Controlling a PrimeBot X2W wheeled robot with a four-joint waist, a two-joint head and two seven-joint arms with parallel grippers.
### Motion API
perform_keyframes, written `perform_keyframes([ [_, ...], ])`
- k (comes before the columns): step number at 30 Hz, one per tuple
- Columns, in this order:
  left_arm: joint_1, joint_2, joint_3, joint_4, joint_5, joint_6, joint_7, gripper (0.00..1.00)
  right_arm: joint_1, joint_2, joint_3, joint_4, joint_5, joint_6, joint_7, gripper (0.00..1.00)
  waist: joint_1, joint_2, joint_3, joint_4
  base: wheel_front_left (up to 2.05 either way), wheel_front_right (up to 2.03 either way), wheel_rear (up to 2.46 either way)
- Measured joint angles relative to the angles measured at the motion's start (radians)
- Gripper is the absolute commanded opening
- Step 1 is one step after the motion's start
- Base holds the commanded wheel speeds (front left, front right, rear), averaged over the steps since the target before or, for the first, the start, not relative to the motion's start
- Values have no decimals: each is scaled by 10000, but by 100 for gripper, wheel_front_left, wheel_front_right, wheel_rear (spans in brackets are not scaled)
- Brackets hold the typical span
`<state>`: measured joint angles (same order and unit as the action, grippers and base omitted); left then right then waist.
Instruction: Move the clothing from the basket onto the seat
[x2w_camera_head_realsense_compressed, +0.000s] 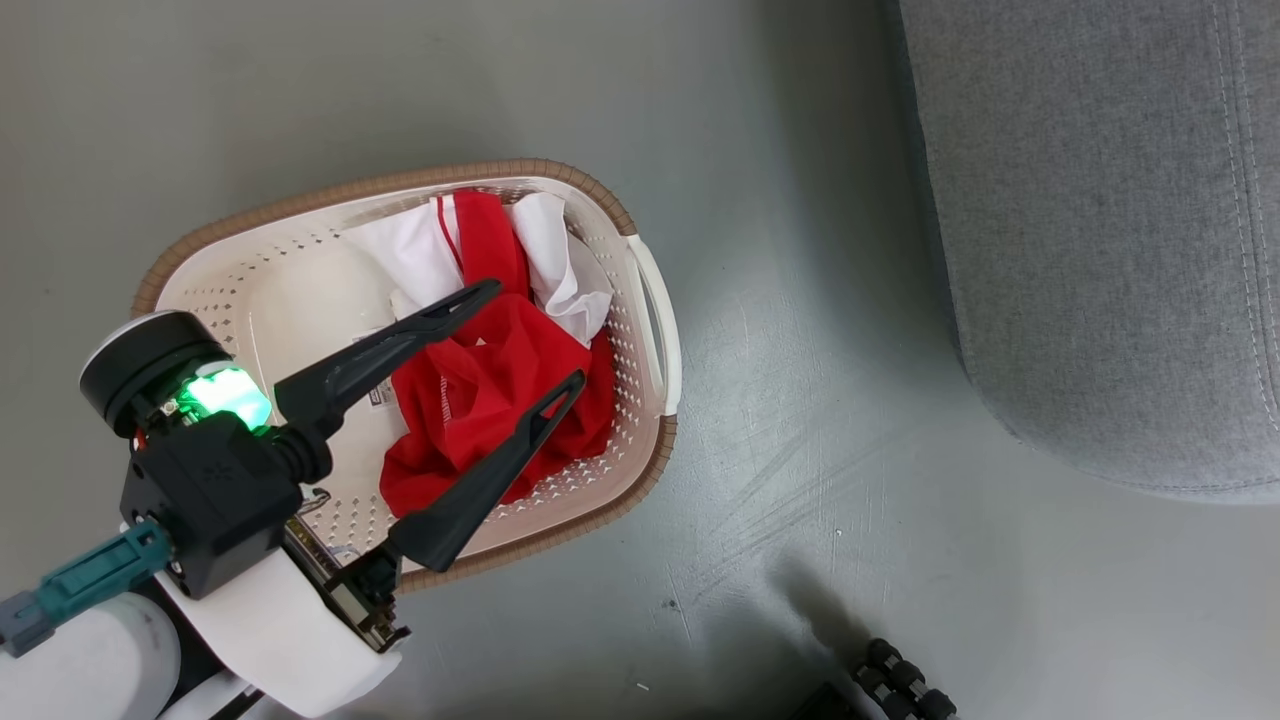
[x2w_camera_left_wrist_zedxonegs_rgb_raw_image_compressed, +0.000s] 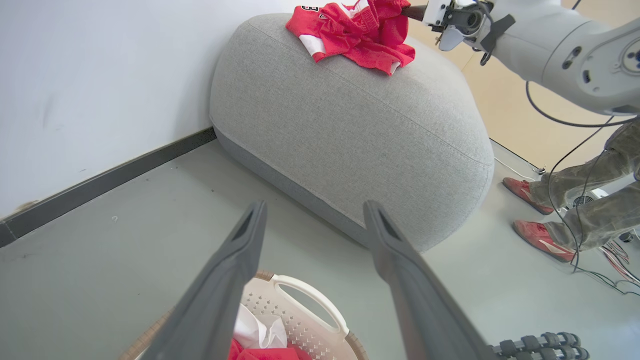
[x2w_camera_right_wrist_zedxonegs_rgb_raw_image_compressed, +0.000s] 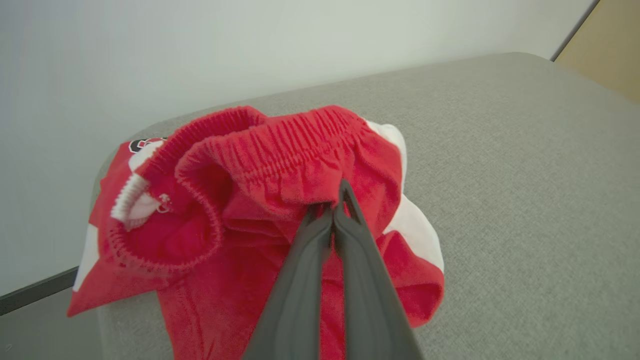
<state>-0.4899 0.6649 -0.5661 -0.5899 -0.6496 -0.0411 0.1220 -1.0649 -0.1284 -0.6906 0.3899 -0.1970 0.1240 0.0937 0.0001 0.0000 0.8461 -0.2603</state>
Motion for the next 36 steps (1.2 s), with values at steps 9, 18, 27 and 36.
perform_keyframes([
  [9, -5, -2, 33, 299, -12, -107, -234, 100, -33, 378, -556, 102, -782, 0, 322, 40, 0, 0, -191, 88, 0, 0, 0],
  [18, -4, -12, 33, 587, -12, -203, -451, 100, -30, 543, -589, -50, -1151, 0, 380, 99, 0, 0, -497, 155, 0, 0, 0],
  [27, -4, -309, 25, 823, -29, -245, -857, 100, 366, 830, 441, -610, -1561, 0, 238, 100, 0, 0, -911, 225, 0, 0, 0],
  [36, 4, -627, 167, 1340, -253, -244, -1358, 100, 732, 884, 1873, -1022, -1620, 0, -10, 100, 0, 0, -1471, 372, 0, 0, 0],
])
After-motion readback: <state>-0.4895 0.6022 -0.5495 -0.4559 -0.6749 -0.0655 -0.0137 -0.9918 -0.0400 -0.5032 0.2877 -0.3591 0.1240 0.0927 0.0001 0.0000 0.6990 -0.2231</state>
